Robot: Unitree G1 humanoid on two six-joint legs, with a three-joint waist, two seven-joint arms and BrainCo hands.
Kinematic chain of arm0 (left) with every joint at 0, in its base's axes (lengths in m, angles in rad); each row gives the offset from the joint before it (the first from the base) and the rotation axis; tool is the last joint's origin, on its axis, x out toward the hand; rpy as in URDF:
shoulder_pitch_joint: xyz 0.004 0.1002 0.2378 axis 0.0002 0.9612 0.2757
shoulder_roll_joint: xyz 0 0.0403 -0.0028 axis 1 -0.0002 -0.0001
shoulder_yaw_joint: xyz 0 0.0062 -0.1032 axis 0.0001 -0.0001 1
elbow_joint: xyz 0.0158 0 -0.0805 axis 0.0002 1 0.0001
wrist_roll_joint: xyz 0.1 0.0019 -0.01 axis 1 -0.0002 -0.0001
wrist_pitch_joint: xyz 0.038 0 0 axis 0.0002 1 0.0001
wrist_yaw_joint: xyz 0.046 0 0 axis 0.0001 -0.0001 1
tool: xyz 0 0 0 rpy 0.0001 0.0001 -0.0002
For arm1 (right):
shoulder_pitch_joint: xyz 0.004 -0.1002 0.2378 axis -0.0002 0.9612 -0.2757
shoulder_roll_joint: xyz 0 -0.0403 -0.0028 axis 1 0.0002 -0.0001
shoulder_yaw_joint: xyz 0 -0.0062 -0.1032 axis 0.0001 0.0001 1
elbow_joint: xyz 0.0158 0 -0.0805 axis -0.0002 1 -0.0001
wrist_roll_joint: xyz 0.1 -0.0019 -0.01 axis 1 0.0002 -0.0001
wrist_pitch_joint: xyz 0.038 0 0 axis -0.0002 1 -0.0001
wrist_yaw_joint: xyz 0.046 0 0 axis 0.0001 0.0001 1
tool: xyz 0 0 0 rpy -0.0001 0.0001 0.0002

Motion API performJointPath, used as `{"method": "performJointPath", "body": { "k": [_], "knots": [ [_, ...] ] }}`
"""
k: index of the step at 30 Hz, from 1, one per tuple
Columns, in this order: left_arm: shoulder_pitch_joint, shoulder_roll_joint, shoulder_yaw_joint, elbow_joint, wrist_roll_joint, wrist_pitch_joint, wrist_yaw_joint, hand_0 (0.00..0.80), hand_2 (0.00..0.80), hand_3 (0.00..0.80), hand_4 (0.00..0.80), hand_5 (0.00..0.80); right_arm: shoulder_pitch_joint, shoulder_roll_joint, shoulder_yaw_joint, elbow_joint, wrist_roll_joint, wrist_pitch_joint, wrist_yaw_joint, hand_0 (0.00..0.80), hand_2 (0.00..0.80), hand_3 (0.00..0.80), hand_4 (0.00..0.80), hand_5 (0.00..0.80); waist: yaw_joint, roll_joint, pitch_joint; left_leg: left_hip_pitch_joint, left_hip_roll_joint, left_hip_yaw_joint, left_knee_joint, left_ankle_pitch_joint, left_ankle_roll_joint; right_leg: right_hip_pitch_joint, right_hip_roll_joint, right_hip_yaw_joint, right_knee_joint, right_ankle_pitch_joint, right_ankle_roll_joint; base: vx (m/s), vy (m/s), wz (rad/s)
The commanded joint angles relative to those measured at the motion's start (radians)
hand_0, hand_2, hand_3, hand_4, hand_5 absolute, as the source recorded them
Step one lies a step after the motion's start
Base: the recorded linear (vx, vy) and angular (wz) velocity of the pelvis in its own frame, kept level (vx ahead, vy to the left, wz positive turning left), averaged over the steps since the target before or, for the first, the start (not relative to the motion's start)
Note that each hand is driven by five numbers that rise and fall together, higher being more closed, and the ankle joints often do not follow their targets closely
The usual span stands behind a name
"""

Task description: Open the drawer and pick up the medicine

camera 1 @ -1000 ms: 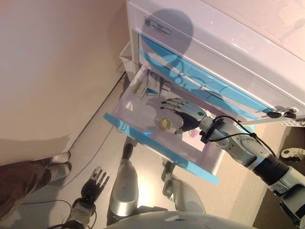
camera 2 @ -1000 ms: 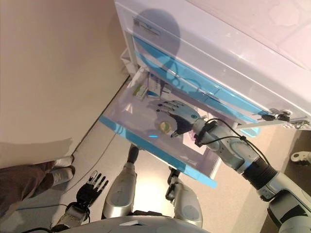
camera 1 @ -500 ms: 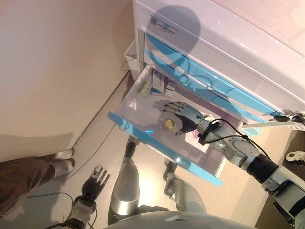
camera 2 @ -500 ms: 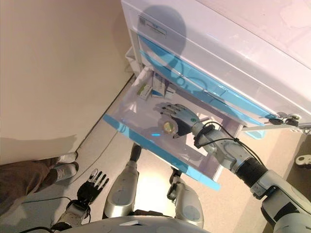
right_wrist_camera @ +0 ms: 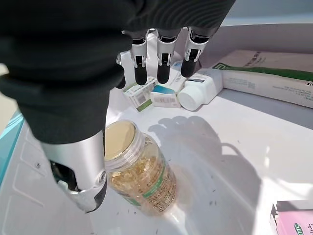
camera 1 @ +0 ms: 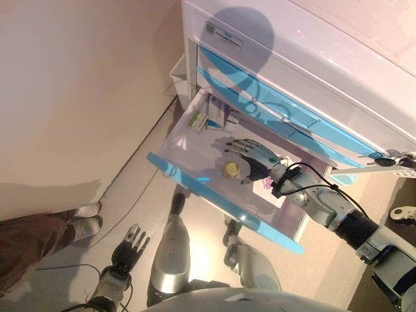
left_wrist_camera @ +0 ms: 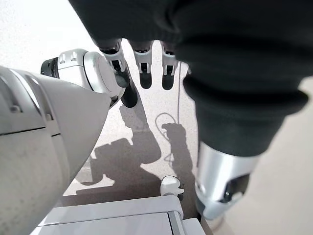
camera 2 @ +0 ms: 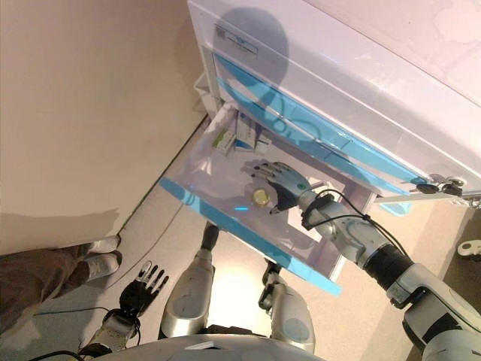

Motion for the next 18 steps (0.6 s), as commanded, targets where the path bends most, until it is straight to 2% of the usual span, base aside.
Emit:
{"method": "performJointPath", "body": {
  "k": [1,3,4,6,8,9,11,12,13,15,16,18],
  "knots": [
    [0.015,0.010,-0.033,0.011,0.007,0.013,0.000,0.000,0.000,0.000,0.000,0.000,-0.034,0.007,0.061,-0.039,-0.008,-0.020,-0.020,0.088,0.088,0.088,0.088,0.088,-0.006,-0.013,-0.026,-0.037,-0.060,0.036,-0.004,-0.006,0.068,-0.021,-0.027,0.020,0.067,0.011,0.042,0.000,0.000,0.00],
    [0.016,0.009,-0.033,0.009,0.002,0.012,0.004,0.000,0.000,0.000,0.000,0.000,-0.032,0.012,0.061,-0.036,-0.003,-0.022,-0.010,0.119,0.119,0.119,0.119,0.119,-0.007,-0.012,-0.026,-0.035,-0.060,0.036,-0.005,-0.005,0.068,-0.022,-0.027,0.019,0.070,0.011,0.042,0.000,0.000,0.00],
    [0.016,0.008,-0.032,0.009,0.001,0.013,0.006,0.000,0.000,0.000,0.000,0.000,-0.031,0.013,0.060,-0.033,-0.004,-0.026,-0.005,0.402,0.402,0.402,0.402,0.402,-0.008,-0.012,-0.026,-0.034,-0.060,0.037,-0.004,-0.005,0.068,-0.022,-0.027,0.020,0.071,0.011,0.042,0.000,0.000,0.00],
    [0.017,0.005,-0.030,0.010,0.001,0.012,0.005,0.000,0.000,0.000,0.000,0.000,-0.030,0.015,0.060,-0.030,-0.003,-0.033,0.001,0.527,0.527,0.527,0.527,0.527,-0.008,-0.012,-0.026,-0.033,-0.060,0.037,-0.005,-0.005,0.068,-0.022,-0.028,0.020,0.072,0.011,0.043,0.000,0.000,0.00],
    [0.016,0.005,-0.032,0.010,0.000,0.011,0.004,0.000,0.000,0.000,0.000,0.000,-0.033,0.019,0.065,-0.025,-0.002,-0.033,0.002,0.540,0.540,0.540,0.540,0.540,-0.008,-0.011,-0.025,-0.032,-0.060,0.037,-0.007,-0.004,0.069,-0.024,-0.028,0.020,0.072,0.012,0.042,0.000,0.000,0.00],
    [0.016,0.005,-0.033,0.008,-0.003,0.013,0.006,0.000,0.000,0.000,0.000,0.000,-0.032,0.019,0.067,-0.028,0.001,-0.030,0.005,0.515,0.515,0.515,0.515,0.515,-0.008,-0.010,-0.025,-0.032,-0.060,0.037,-0.007,-0.003,0.068,-0.024,-0.029,0.020,0.073,0.012,0.042,0.000,0.000,0.00],
    [0.015,0.004,-0.033,0.007,-0.003,0.016,0.008,0.000,0.000,0.000,0.000,0.000,-0.029,0.020,0.066,-0.027,0.001,-0.032,0.005,0.424,0.424,0.424,0.424,0.424,-0.008,-0.010,-0.025,-0.031,-0.060,0.037,-0.009,-0.003,0.068,-0.023,-0.028,0.019,0.071,0.012,0.042,0.000,0.000,0.00],
    [0.015,0.004,-0.035,0.007,-0.004,0.016,0.008,0.000,0.000,0.000,0.000,0.000,-0.027,0.023,0.067,-0.023,0.001,-0.033,0.002,0.295,0.295,0.295,0.295,0.295,-0.008,-0.010,-0.025,-0.030,-0.059,0.038,-0.009,-0.003,0.068,-0.022,-0.028,0.018,0.071,0.012,0.042,0.000,0.000,0.00],
    [0.013,0.003,-0.036,0.008,-0.006,0.016,0.010,0.000,0.000,0.000,0.000,0.000,-0.028,0.026,0.067,-0.019,0.002,-0.036,0.003,0.317,0.317,0.317,0.317,0.317,-0.009,-0.010,-0.024,-0.029,-0.059,0.038,-0.009,-0.003,0.068,-0.022,-0.028,0.019,0.072,0.013,0.042,0.000,0.000,0.00],
    [0.013,0.005,-0.035,0.009,-0.007,0.018,0.008,0.000,0.000,0.000,0.000,0.000,-0.027,0.027,0.065,-0.017,-0.001,-0.041,0.005,0.436,0.436,0.436,0.436,0.436,-0.009,-0.011,-0.023,-0.029,-0.058,0.038,-0.009,-0.003,0.068,-0.024,-0.028,0.018,0.073,0.012,0.043,0.000,0.000,0.00],
    [0.011,0.005,-0.033,0.013,-0.007,0.018,0.007,0.000,0.000,0.000,0.000,0.000,-0.027,0.028,0.065,-0.017,-0.001,-0.043,0.005,0.599,0.599,0.599,0.599,0.599,-0.010,-0.012,-0.022,-0.029,-0.058,0.039,-0.009,-0.003,0.068,-0.024,-0.028,0.019,0.073,0.013,0.042,0.000,0.000,0.00],
    [0.007,0.006,-0.032,0.013,-0.009,0.019,0.008,0.000,0.000,0.000,0.000,0.000,-0.029,0.029,0.067,-0.014,0.002,-0.045,0.008,0.759,0.759,0.759,0.759,0.759,-0.010,-0.013,-0.021,-0.029,-0.057,0.039,-0.009,-0.004,0.068,-0.024,-0.027,0.019,0.072,0.013,0.042,0.000,0.000,0.00]
  ]
}}
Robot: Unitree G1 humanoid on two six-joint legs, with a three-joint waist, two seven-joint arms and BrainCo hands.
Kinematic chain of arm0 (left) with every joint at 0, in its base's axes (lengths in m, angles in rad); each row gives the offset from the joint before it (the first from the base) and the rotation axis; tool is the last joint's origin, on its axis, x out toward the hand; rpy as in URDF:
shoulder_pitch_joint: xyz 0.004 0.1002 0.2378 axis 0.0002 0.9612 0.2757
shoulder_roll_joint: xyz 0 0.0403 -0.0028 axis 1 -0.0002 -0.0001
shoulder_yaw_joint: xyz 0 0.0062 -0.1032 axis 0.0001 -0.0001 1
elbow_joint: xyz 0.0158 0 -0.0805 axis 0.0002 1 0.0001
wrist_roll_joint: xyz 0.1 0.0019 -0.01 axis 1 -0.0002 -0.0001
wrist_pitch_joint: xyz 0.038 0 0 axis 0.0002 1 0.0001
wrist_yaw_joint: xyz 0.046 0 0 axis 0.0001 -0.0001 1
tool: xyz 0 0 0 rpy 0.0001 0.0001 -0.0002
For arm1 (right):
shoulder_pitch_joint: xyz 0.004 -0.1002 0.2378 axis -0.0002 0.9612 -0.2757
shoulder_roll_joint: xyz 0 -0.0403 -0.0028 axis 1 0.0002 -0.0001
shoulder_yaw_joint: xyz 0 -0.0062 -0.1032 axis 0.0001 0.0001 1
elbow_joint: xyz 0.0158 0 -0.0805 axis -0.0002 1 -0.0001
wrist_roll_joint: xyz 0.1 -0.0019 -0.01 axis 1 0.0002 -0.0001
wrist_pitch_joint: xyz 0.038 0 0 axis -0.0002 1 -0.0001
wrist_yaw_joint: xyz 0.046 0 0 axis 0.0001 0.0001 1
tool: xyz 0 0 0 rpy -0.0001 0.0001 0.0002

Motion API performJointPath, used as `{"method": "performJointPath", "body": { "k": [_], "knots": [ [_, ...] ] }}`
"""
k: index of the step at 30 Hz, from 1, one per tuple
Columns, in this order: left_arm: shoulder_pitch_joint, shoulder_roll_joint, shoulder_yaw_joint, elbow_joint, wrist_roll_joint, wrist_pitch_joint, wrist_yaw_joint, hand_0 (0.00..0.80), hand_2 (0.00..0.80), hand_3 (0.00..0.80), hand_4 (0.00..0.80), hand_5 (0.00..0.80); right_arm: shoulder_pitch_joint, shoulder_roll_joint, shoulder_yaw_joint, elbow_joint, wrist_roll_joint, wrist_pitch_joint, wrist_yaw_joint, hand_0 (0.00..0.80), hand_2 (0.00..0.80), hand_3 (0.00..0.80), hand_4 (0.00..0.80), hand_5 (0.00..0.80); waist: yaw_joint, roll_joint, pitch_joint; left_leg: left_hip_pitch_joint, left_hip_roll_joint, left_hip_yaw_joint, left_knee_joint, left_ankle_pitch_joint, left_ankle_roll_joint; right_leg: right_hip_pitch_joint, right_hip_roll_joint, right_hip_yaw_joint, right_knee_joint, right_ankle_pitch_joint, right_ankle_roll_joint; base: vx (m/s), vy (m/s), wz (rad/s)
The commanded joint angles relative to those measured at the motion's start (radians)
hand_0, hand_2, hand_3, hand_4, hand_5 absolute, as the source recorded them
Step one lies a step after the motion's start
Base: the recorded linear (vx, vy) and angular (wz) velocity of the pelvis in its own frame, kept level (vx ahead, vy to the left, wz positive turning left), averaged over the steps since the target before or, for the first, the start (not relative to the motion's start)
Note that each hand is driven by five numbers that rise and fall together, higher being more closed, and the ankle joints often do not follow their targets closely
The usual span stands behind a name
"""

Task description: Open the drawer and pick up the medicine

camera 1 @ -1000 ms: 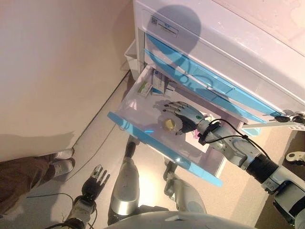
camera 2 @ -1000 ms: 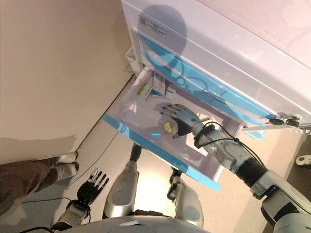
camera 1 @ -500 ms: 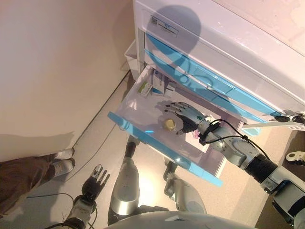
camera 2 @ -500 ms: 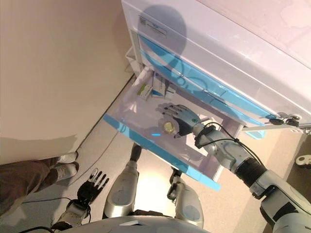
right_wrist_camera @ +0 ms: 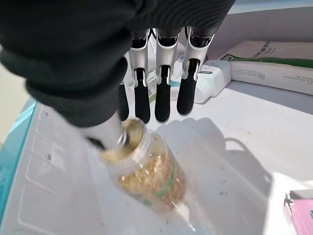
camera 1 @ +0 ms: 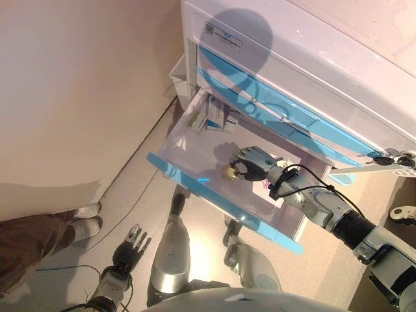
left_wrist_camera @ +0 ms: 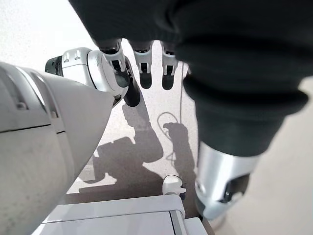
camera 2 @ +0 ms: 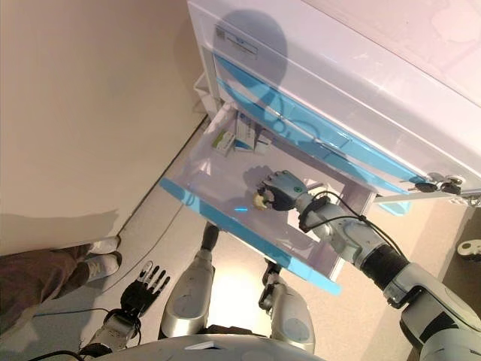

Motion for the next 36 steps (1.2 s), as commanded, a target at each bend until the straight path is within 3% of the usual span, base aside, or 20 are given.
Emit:
{"method": "performJointPath", "body": {
  "k": [1,9,10,12,36],
  "knots": [
    [0.009,0.006,-0.032,0.014,-0.008,0.001,0.008,0.000,0.000,0.000,0.000,0.000,-0.018,0.015,0.042,-0.036,-0.001,-0.027,0.005,0.800,0.800,0.800,0.800,0.800,-0.009,-0.014,-0.020,-0.031,-0.058,0.037,-0.008,-0.005,0.068,-0.024,-0.026,0.017,0.071,0.013,0.042,0.000,0.000,0.00],
    [0.006,0.009,-0.032,0.011,-0.012,0.002,0.011,0.000,0.000,0.000,0.000,0.000,-0.023,0.025,0.050,-0.023,-0.009,-0.024,-0.011,0.800,0.800,0.800,0.800,0.800,-0.006,-0.015,-0.013,-0.033,-0.058,0.036,-0.008,-0.005,0.068,-0.027,-0.026,0.016,0.072,0.014,0.043,0.000,0.000,0.00],
    [0.005,0.010,-0.032,0.012,-0.013,0.002,0.011,0.000,0.000,0.000,0.000,0.000,-0.024,0.024,0.050,-0.022,-0.009,-0.023,-0.013,0.574,0.574,0.574,0.574,0.574,-0.006,-0.016,-0.013,-0.033,-0.058,0.035,-0.007,-0.005,0.068,-0.027,-0.026,0.016,0.072,0.014,0.043,0.000,0.000,0.00],
    [0.004,0.010,-0.032,0.012,-0.012,0.003,0.013,0.000,0.000,0.000,0.000,0.000,-0.027,0.026,0.049,-0.023,-0.010,-0.017,-0.018,0.000,0.000,0.000,0.000,0.000,-0.006,-0.016,-0.012,-0.033,-0.058,0.035,-0.008,-0.005,0.068,-0.027,-0.026,0.016,0.072,0.015,0.043,0.000,0.000,0.00],
    [0.011,0.005,-0.030,0.002,-0.014,0.003,0.018,0.000,0.000,0.000,0.000,0.000,-0.023,0.022,0.043,-0.032,-0.014,-0.045,-0.002,0.000,0.000,0.000,0.000,0.000,-0.008,-0.019,-0.013,-0.022,-0.054,0.039,-0.013,-0.007,0.068,-0.020,-0.025,0.020,0.070,0.016,0.046,0.000,0.000,0.00]
  ]
}}
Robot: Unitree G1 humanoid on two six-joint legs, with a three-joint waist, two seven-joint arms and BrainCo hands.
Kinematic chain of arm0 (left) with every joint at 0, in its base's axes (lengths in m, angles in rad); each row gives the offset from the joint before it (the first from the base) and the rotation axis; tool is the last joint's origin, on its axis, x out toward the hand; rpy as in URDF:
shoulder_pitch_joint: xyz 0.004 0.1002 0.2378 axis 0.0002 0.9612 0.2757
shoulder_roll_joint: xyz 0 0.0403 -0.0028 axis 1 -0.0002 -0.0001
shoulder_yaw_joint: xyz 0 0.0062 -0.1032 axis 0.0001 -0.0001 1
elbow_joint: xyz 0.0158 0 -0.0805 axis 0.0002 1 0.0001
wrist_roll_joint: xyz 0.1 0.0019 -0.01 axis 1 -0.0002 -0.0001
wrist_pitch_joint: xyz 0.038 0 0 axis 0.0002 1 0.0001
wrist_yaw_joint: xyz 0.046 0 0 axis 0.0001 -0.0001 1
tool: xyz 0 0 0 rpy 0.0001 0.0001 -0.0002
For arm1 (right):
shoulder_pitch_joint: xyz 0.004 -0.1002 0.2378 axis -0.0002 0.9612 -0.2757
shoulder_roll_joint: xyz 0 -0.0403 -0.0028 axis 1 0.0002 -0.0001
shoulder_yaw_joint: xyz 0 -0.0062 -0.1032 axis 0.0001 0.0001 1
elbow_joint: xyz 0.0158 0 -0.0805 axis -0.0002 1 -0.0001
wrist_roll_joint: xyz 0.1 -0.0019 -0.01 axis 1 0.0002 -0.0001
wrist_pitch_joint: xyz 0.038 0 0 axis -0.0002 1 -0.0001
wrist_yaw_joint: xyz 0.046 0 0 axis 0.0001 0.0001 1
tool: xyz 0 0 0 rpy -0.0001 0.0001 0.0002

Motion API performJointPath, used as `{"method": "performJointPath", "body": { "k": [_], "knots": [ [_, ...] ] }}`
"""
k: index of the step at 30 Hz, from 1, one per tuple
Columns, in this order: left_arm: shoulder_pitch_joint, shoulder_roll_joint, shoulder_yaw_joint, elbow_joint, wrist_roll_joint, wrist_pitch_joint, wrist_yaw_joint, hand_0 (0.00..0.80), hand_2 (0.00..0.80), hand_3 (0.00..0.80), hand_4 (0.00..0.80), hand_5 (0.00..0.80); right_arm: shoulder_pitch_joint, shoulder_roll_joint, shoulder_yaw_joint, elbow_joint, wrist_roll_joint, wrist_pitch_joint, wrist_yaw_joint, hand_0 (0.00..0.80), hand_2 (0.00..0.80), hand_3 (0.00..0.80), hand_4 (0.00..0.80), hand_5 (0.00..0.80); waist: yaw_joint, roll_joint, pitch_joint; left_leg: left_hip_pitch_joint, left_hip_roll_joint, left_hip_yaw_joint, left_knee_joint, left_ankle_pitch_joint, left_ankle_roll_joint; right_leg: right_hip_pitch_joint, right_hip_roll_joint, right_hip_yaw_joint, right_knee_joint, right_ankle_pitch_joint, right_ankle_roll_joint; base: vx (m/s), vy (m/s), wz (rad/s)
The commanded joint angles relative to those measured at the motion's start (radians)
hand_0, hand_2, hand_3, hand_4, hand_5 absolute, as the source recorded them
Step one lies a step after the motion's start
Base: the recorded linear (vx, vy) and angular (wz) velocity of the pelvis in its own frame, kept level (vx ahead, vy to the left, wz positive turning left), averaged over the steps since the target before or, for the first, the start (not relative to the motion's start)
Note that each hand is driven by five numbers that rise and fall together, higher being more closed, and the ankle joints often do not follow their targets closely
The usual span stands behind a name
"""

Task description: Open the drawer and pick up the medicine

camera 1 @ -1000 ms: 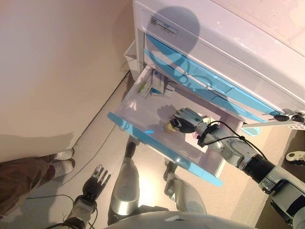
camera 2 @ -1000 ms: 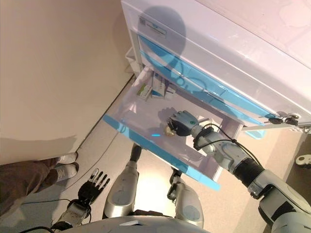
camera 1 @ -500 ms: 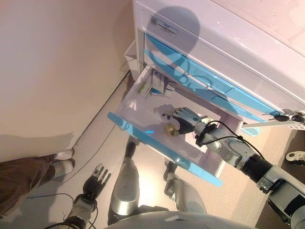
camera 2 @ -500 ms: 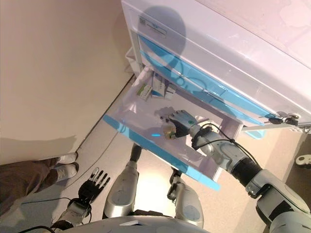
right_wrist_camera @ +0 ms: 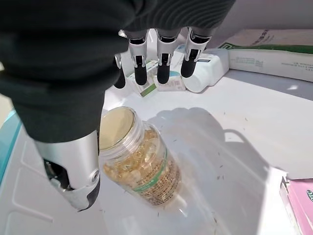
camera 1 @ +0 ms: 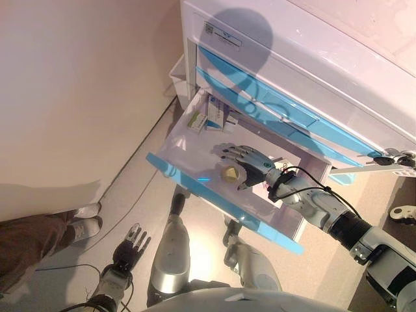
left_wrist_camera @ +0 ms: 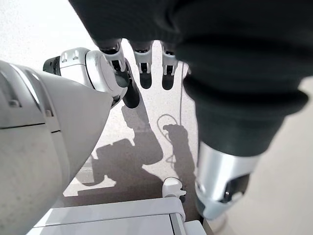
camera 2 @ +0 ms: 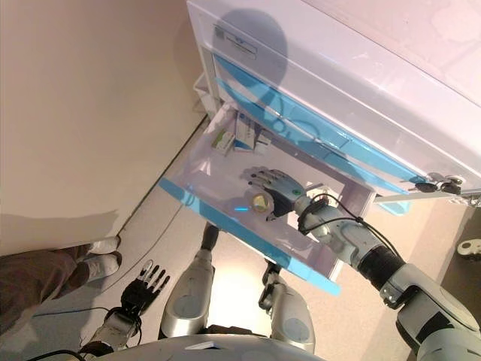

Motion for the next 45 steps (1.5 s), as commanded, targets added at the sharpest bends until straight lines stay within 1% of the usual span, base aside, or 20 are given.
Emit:
{"method": "performJointPath", "body": {
  "k": [1,11,19,30,38,45],
  "knots": [
    [0.021,0.005,-0.031,0.003,-0.014,0.001,-0.004,0.000,0.000,0.000,0.000,0.000,-0.026,-0.002,0.035,-0.080,-0.002,-0.032,-0.007,0.000,0.000,0.000,0.000,0.000,-0.007,-0.019,-0.013,-0.022,-0.055,0.038,-0.010,-0.008,0.068,-0.020,-0.025,0.021,0.070,0.016,0.046,0.000,0.000,0.00],
    [0.015,0.006,-0.032,0.000,-0.018,0.001,0.005,0.000,0.000,0.000,0.000,0.000,-0.022,0.007,0.040,-0.063,-0.013,-0.027,-0.003,0.000,0.000,0.000,0.000,0.000,-0.008,-0.019,-0.010,-0.023,-0.054,0.038,-0.009,-0.007,0.068,-0.022,-0.025,0.020,0.072,0.016,0.046,0.000,0.000,0.00],
    [0.012,0.005,-0.034,0.011,-0.015,0.001,-0.006,0.000,0.000,0.000,0.000,0.000,-0.025,0.023,0.059,-0.023,-0.031,-0.003,-0.016,0.000,0.000,0.000,0.000,0.000,-0.007,-0.015,-0.008,-0.025,-0.057,0.035,-0.008,-0.006,0.068,-0.023,-0.026,0.021,0.073,0.015,0.045,0.000,0.000,0.00],
    [0.003,0.005,-0.037,0.011,-0.017,0.002,-0.005,0.000,0.000,0.000,0.000,0.000,-0.027,0.039,0.073,0.028,-0.040,-0.003,-0.025,0.000,0.000,0.000,0.000,0.000,-0.005,-0.014,-0.002,-0.028,-0.055,0.035,-0.006,-0.008,0.068,-0.024,-0.027,0.017,0.074,0.014,0.043,0.000,0.000,0.00],
    [-0.001,0.005,-0.039,0.010,-0.016,0.002,-0.001,0.000,0.000,0.000,0.000,0.000,-0.028,0.050,0.075,0.033,-0.039,0.001,-0.030,0.000,0.000,0.000,0.000,0.000,-0.002,-0.018,0.002,-0.031,-0.056,0.032,-0.004,-0.008,0.069,-0.024,-0.025,0.017,0.074,0.015,0.042,0.000,0.000,0.00],
    [0.002,0.007,-0.041,0.004,-0.018,0.004,0.002,0.000,0.000,0.000,0.000,0.000,-0.024,0.046,0.072,0.030,-0.038,-0.010,-0.038,0.000,0.000,0.000,0.000,0.000,0.001,-0.019,0.003,-0.031,-0.057,0.030,-0.003,-0.008,0.069,-0.023,-0.025,0.015,0.074,0.016,0.043,0.000,0.000,0.00]
  ]
}}
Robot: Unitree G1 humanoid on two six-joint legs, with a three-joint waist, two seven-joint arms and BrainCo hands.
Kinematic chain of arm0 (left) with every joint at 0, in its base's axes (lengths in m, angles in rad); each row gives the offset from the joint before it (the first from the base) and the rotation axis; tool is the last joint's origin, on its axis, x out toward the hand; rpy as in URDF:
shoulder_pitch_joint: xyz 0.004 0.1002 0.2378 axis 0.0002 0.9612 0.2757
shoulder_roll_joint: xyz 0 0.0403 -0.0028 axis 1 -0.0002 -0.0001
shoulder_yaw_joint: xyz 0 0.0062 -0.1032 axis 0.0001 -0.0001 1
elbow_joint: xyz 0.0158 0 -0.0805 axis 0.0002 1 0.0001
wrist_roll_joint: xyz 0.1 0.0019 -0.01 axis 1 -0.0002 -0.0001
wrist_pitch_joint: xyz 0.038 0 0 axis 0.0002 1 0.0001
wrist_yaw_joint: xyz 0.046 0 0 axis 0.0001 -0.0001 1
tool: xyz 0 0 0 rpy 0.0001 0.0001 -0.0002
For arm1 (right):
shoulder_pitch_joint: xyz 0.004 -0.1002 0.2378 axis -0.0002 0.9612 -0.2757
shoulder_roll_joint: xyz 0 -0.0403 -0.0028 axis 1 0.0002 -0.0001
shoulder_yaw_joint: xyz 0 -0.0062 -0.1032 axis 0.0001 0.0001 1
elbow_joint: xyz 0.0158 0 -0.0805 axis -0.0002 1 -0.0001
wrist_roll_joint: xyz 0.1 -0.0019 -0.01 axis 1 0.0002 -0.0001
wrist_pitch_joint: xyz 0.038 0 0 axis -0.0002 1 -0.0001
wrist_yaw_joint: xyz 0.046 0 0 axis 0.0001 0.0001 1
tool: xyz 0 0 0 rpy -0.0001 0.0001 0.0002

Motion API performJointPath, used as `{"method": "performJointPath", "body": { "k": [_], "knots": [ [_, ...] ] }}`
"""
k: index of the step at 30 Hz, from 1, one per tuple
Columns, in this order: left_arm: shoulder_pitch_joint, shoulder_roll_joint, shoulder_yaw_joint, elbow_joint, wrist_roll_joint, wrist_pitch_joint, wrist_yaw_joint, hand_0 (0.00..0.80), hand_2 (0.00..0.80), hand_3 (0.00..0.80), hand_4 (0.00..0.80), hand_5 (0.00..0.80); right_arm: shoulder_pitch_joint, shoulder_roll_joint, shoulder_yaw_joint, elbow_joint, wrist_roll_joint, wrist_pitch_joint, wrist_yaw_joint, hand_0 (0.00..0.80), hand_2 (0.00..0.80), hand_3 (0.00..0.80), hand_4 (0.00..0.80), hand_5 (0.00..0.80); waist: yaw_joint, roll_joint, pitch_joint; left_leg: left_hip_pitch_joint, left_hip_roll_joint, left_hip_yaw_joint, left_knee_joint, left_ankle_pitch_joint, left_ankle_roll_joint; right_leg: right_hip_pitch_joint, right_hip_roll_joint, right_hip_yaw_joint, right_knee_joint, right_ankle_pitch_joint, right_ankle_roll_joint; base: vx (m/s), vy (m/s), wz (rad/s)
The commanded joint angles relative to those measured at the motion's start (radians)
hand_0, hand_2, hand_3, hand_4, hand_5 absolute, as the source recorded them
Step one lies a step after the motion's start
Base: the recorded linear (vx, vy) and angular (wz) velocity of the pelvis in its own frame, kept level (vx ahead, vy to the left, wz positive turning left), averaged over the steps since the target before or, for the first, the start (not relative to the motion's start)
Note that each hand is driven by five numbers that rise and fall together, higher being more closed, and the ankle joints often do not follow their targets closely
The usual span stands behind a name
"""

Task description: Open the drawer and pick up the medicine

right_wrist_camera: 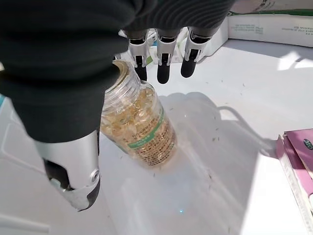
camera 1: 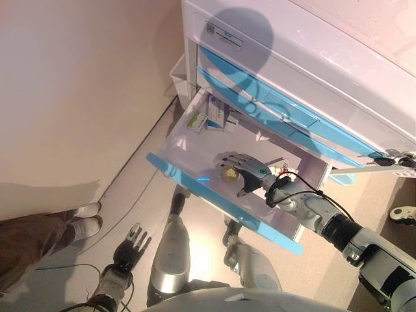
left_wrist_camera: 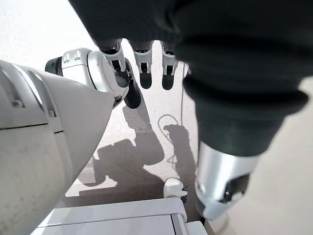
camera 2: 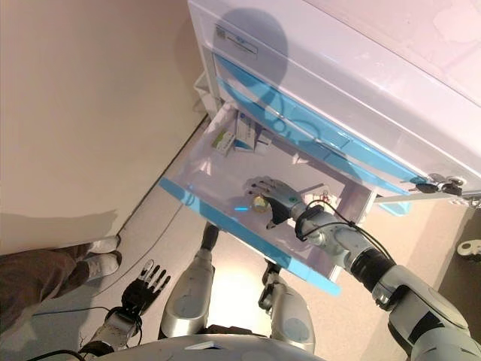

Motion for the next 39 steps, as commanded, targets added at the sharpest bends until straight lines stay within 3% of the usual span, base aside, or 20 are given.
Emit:
{"method": "performJointPath", "body": {
  "k": [1,14,15,16,17,18,19,39],
  "knots": [
    [0.003,0.007,-0.032,0.006,-0.017,0.004,-0.002,0.000,0.000,0.000,0.000,0.000,-0.025,-0.004,0.030,-0.060,-0.011,-0.024,-0.034,0.000,0.000,0.000,0.000,0.000,0.000,-0.018,0.002,-0.029,-0.057,0.033,-0.003,-0.008,0.069,-0.024,-0.025,0.022,0.074,0.017,0.044,0.000,0.000,0.00],
    [0.002,0.006,-0.034,0.007,-0.017,0.003,-0.004,0.000,0.000,0.000,0.000,0.000,-0.039,0.009,0.033,-0.050,-0.011,-0.009,-0.032,0.000,0.000,0.000,0.000,0.000,0.003,-0.015,0.009,-0.033,-0.058,0.032,0.004,-0.010,0.070,-0.025,-0.027,0.022,0.076,0.016,0.043,0.000,0.000,0.00],
    [0.003,0.007,-0.033,0.005,-0.016,0.004,-0.003,0.000,0.000,0.000,0.000,0.000,-0.039,0.010,0.033,-0.049,-0.011,-0.009,-0.032,0.072,0.072,0.072,0.072,0.072,0.003,-0.015,0.009,-0.033,-0.057,0.033,0.004,-0.010,0.070,-0.025,-0.027,0.022,0.077,0.016,0.043,0.000,0.000,0.00],
    [0.005,0.008,-0.032,0.005,-0.016,0.006,-0.005,0.000,0.000,0.000,0.000,0.000,-0.039,0.010,0.034,-0.046,-0.010,-0.010,-0.033,0.348,0.348,0.348,0.348,0.348,0.004,-0.015,0.009,-0.034,-0.057,0.033,0.005,-0.010,0.069,-0.024,-0.028,0.022,0.077,0.016,0.043,0.000,0.000,0.00],
    [0.005,0.008,-0.031,0.006,-0.015,0.007,-0.005,0.000,0.000,0.000,0.000,0.000,-0.039,0.011,0.034,-0.045,-0.010,-0.011,-0.033,0.474,0.474,0.474,0.474,0.474,0.005,-0.015,0.009,-0.034,-0.057,0.033,0.005,-0.010,0.069,-0.024,-0.028,0.022,0.077,0.016,0.043,0.000,0.000,0.00],
    [0.005,0.007,-0.032,0.006,-0.015,0.006,-0.004,0.000,0.000,0.000,0.000,0.000,-0.040,0.011,0.034,-0.042,-0.009,-0.013,-0.033,0.690,0.690,0.690,0.690,0.690,0.005,-0.015,0.009,-0.034,-0.057,0.032,0.005,-0.010,0.069,-0.024,-0.027,0.022,0.077,0.016,0.043,0.000,0.000,0.00],
    [0.004,0.007,-0.032,0.007,-0.015,0.006,-0.004,0.000,0.000,0.000,0.000,0.000,-0.040,0.014,0.034,-0.041,-0.011,-0.012,-0.033,0.784,0.784,0.784,0.784,0.784,0.005,-0.015,0.010,-0.033,-0.057,0.032,0.005,-0.010,0.069,-0.024,-0.027,0.022,0.077,0.016,0.043,0.000,0.000,0.00],
    [-0.001,0.010,-0.032,0.001,-0.014,0.005,0.002,0.000,0.000,0.000,0.000,0.000,-0.046,0.023,0.036,-0.041,-0.012,-0.009,-0.036,0.800,0.800,0.800,0.800,0.800,0.008,-0.025,0.011,-0.034,-0.056,0.033,0.001,-0.010,0.070,-0.024,-0.024,0.025,0.071,0.021,0.046,0.000,0.000,0.00]
  ]
}}
